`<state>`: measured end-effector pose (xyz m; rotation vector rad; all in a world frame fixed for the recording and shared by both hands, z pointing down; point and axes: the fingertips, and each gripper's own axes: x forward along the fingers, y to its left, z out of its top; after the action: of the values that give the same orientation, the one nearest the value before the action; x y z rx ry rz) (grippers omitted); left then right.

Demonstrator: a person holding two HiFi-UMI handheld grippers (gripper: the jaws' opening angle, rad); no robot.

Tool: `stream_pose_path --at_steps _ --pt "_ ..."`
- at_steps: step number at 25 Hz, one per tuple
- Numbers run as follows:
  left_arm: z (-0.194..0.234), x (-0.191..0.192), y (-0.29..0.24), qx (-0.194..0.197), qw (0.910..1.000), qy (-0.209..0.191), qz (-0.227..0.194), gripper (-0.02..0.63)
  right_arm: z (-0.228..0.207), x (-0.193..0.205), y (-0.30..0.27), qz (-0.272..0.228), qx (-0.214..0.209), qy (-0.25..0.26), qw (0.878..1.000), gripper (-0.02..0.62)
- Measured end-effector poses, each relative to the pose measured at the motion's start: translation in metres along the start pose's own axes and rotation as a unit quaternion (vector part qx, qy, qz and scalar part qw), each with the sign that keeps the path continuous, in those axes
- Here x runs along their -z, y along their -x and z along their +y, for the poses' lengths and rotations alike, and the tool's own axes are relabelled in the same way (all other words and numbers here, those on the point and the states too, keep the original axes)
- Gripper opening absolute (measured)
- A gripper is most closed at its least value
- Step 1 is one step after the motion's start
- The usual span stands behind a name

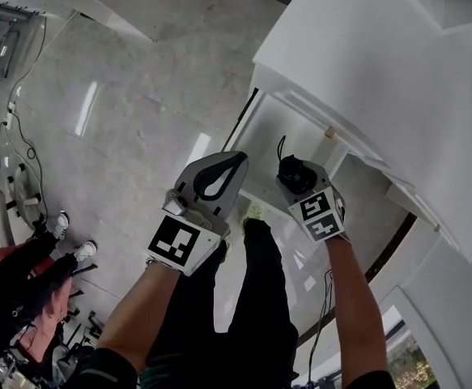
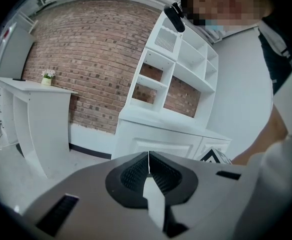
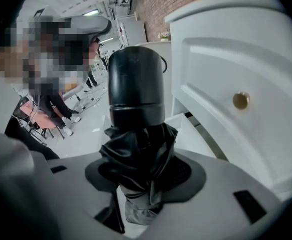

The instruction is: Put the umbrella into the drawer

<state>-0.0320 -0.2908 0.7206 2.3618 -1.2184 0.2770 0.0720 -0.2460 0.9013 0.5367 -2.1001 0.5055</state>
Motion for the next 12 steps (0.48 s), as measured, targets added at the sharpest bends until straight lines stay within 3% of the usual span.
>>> stream_pose_path --at_steps 12 --pt "0.016 0.039 -0.019 -0.001 1.0000 0.007 0.005 0.009 -0.008 0.043 -0.088 0.108 -0.004 -0.019 0.994 0.196"
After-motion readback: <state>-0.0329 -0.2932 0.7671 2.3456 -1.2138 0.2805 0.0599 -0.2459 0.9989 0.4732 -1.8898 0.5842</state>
